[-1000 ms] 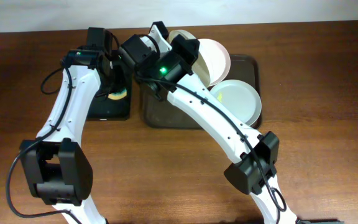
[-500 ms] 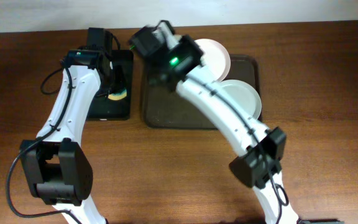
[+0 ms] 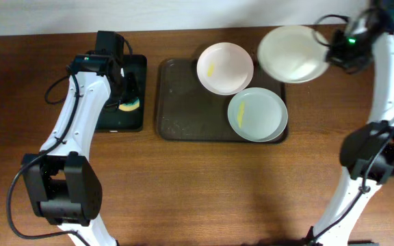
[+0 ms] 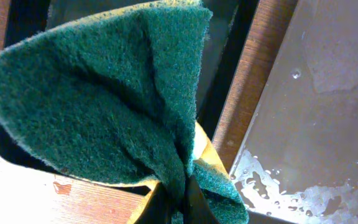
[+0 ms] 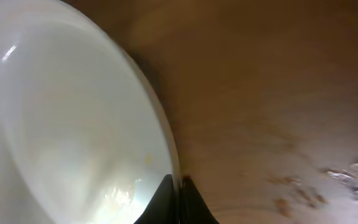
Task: Clean dirty plates on tray and stack at the side
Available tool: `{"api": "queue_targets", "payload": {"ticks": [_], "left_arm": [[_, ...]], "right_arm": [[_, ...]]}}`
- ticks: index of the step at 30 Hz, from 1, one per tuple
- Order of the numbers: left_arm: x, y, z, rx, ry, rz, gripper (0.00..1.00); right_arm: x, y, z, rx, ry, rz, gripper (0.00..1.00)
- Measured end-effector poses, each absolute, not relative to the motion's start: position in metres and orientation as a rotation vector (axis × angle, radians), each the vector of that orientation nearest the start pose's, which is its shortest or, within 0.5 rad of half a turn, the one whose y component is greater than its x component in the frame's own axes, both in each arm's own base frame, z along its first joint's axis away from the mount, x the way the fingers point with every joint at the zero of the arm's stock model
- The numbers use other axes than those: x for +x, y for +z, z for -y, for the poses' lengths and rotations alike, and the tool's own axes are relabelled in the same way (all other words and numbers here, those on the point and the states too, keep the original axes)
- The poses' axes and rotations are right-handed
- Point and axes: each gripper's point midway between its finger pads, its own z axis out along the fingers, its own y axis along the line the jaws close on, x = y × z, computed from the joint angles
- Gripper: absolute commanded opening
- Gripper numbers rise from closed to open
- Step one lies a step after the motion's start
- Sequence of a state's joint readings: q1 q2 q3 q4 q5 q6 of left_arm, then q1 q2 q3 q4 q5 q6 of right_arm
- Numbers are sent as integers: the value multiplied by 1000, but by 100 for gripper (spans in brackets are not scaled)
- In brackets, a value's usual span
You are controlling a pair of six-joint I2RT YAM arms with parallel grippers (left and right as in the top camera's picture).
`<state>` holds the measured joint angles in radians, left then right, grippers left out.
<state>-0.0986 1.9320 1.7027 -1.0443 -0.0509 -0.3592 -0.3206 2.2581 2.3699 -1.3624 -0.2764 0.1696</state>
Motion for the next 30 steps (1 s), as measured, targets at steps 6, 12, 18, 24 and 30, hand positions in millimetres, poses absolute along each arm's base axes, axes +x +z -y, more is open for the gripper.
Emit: {"api": "queue_targets", "payload": {"ticks": [6, 12, 18, 24, 30], "left_arm": [[436, 128, 35, -380, -28, -2816, 0], [436, 128, 35, -379, -30, -2818, 0], [436, 128, 35, -379, -31, -2816, 0], [445, 131, 47, -360, -136, -2788, 0], [448, 132, 66, -313, -200, -2778, 0]], "right_arm": [[465, 92, 197, 969, 166, -2691, 4], [442, 33, 204, 1085, 81, -2727, 37], [448, 38, 187, 1023, 202, -2751, 73], [501, 96, 117, 677, 402, -2684, 84], [553, 146, -42, 116, 408, -2570, 94]]}}
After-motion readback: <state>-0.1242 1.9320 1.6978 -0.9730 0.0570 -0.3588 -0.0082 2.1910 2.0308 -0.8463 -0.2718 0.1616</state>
